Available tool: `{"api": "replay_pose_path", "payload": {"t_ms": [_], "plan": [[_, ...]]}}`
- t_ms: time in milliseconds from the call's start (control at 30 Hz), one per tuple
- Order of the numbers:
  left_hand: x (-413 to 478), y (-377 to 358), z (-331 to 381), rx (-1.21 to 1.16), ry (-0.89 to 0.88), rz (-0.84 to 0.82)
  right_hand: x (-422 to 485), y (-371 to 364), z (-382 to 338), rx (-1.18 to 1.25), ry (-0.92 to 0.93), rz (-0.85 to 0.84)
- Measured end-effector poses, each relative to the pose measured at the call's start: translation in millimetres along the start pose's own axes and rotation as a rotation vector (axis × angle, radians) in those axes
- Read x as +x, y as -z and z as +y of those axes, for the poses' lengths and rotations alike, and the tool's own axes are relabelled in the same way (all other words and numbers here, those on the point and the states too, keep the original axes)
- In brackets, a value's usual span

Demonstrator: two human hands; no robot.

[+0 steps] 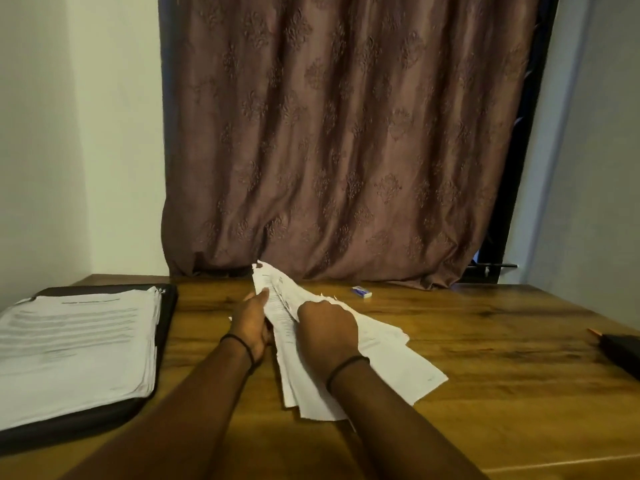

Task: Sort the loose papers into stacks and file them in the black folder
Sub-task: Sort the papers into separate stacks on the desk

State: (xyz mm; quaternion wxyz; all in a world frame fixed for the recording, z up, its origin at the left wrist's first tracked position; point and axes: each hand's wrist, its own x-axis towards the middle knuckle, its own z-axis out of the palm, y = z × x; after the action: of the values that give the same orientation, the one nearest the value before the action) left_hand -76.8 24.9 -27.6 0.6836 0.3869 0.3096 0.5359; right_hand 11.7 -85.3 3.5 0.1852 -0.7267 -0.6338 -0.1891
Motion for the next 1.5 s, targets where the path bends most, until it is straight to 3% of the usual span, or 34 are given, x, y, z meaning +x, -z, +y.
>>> {"api": "replay_pose_path", "payload": {"t_ms": [367,533,833,1167,1300,1433,1500], "plan": [[19,24,4,0.027,0.105,-0.017,-7,-30,-6,0.079,-0.002,0.014],[19,27,4,0.01,0.109,-0.031,-7,-32,-4,0.149,-0.097,-0.026],[-1,22,5,0.07,0.08,-0.223,-12,-31,-4,0.297,-0.226,0.003],[-10,20,8,0.119,0.06,-0.263,-9,-42,4,0.339,-0.32,0.069],[-10,21,9,0.111,0.056,-0.236,-8,-39,10,0.438,-0.415,0.194],[-17,11,8,0.086,0.113,-0.299,-9,-40,7,0.525,-0.338,0.129],[-25,2,9,0.132,0.115,-0.35,-6,-43,6,0.74,-0.363,0.09]]}}
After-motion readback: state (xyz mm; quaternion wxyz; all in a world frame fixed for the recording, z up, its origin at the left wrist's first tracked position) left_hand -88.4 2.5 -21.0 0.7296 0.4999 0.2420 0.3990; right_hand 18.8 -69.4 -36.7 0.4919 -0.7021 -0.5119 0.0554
